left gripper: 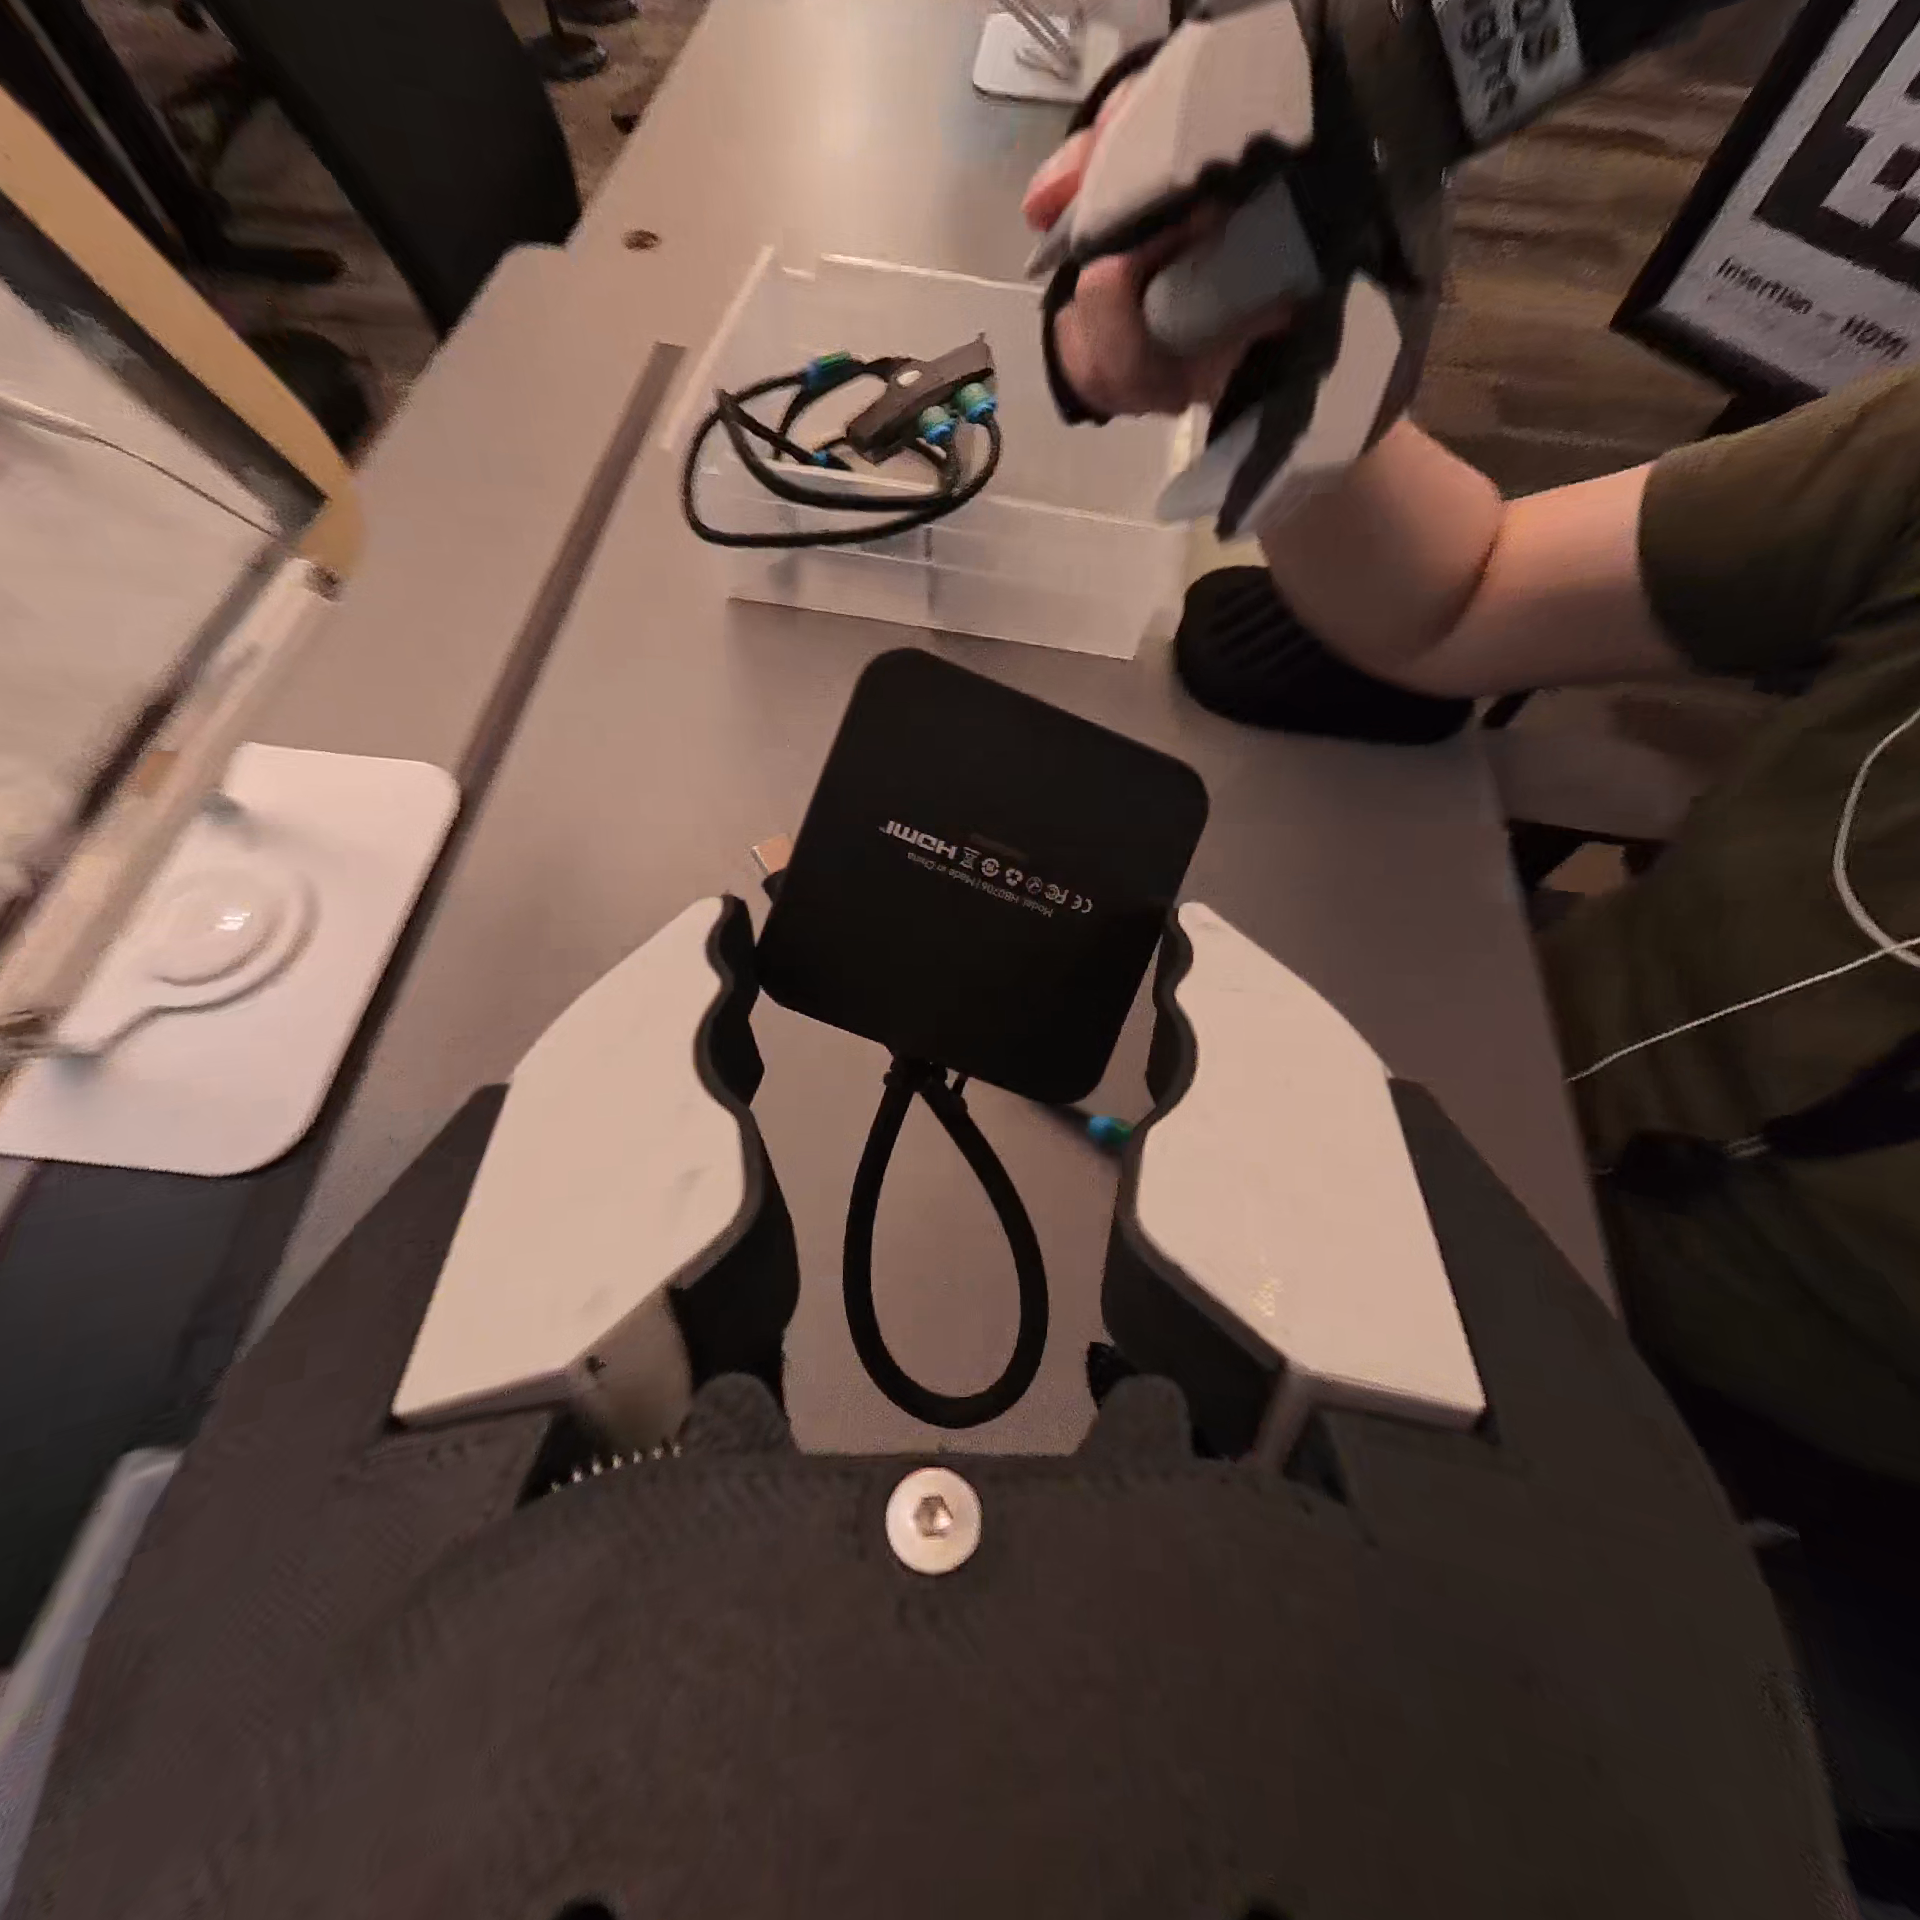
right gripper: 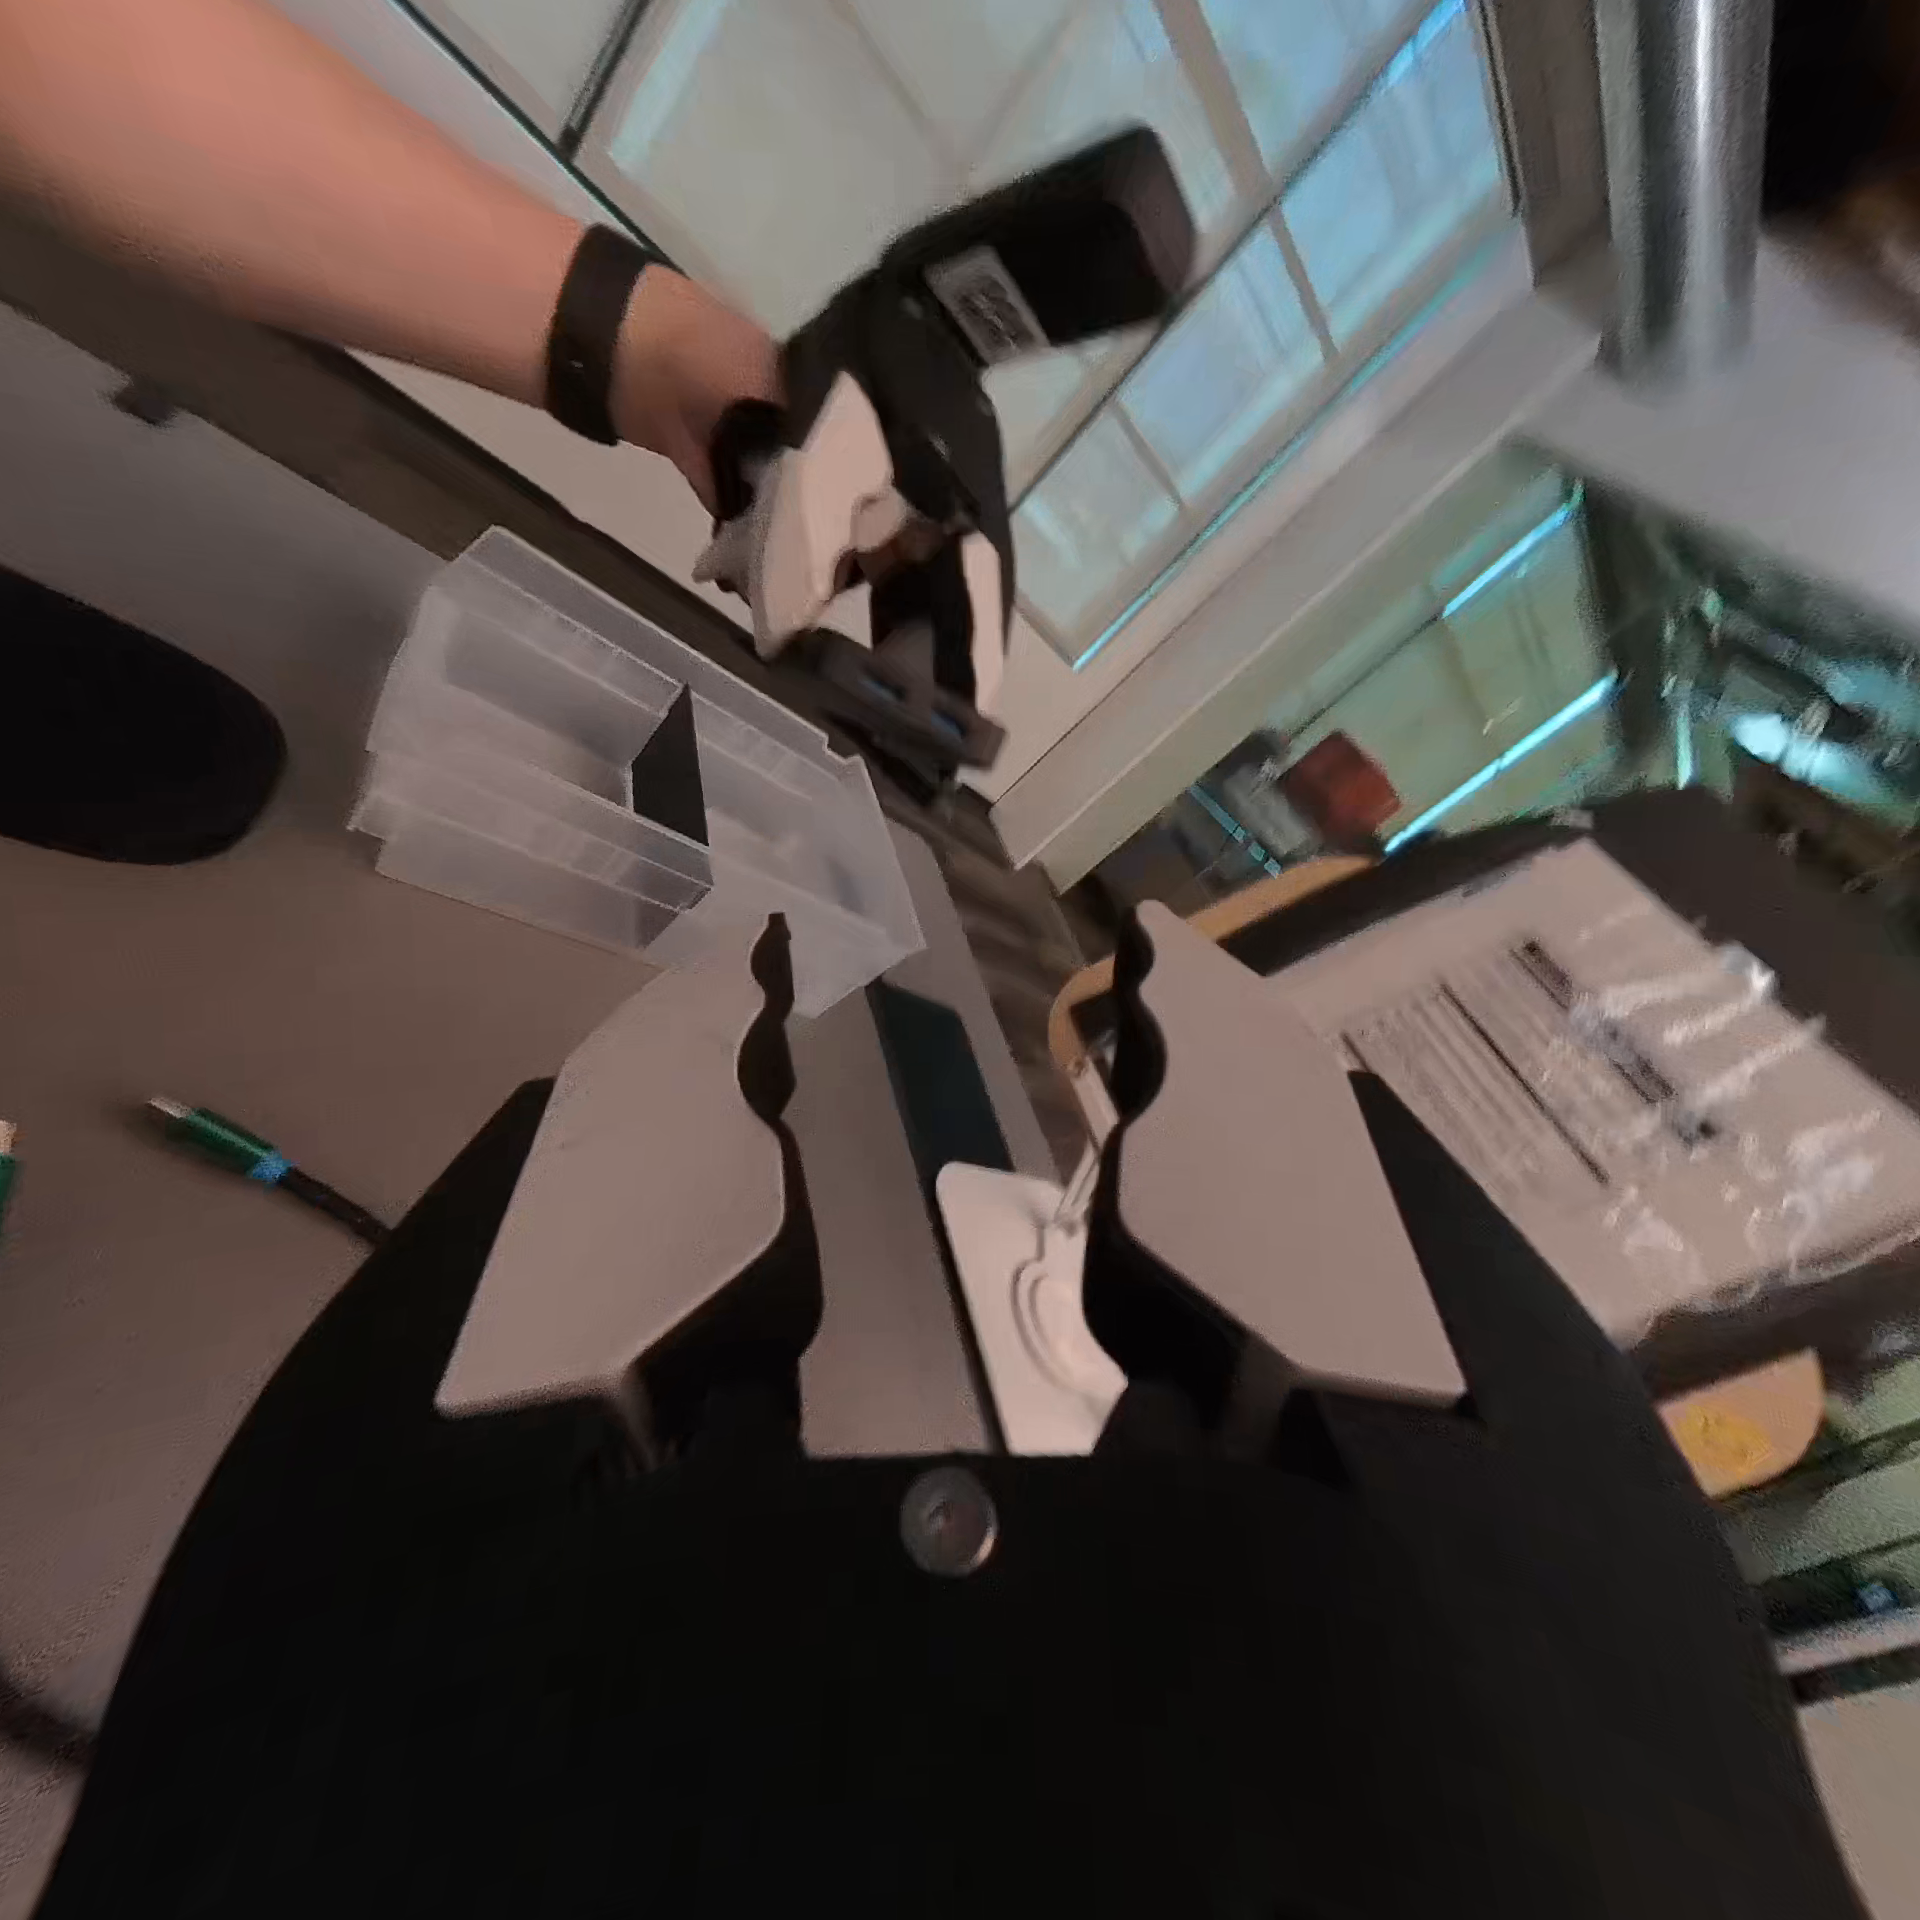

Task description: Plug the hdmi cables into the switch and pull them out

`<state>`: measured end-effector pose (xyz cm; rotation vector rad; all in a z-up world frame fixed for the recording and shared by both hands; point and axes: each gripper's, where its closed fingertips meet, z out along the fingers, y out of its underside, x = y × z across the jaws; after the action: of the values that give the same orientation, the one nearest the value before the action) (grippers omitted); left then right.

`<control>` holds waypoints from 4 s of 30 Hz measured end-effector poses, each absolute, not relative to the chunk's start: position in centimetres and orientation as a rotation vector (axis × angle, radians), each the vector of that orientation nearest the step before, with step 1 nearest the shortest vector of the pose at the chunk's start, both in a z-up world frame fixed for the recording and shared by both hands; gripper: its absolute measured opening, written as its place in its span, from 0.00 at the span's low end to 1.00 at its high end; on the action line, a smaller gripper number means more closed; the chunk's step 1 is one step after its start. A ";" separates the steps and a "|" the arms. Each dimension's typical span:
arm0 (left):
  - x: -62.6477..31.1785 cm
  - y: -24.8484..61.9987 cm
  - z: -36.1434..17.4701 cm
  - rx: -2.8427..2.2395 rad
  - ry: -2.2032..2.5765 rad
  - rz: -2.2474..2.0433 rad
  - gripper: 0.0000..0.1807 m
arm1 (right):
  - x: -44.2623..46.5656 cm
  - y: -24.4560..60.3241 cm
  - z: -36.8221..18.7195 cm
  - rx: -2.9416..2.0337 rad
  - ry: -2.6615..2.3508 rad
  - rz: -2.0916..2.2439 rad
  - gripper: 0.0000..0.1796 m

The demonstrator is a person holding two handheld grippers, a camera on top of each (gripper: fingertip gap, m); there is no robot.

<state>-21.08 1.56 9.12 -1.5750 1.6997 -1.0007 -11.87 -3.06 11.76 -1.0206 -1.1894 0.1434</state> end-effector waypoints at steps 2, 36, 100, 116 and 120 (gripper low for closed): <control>-19.5 0.9 7.8 -1.668 1.722 -0.978 0.41 | -13.4 -3.2 10.5 -0.951 -1.257 0.041 0.36; -12.4 -4.7 8.1 -1.100 1.324 -0.433 0.11 | -12.7 -4.6 8.3 -0.999 -1.309 0.541 0.09; -21.0 -7.1 -9.9 -2.126 1.159 -0.401 0.31 | -4.9 5.4 7.3 -1.642 -0.733 -0.227 0.27; -21.6 -6.9 -14.0 -2.220 1.147 -0.342 0.27 | -7.2 4.9 6.1 -1.634 -0.855 -0.223 0.27; -21.3 -6.5 -14.9 -2.209 1.202 -0.249 0.22 | -7.1 4.9 6.2 -1.636 -0.858 -0.223 0.27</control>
<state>-21.25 -6.46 -14.88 -2.2095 1.2025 -0.2488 -7.08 4.87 6.17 -1.6359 -0.8584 -0.2227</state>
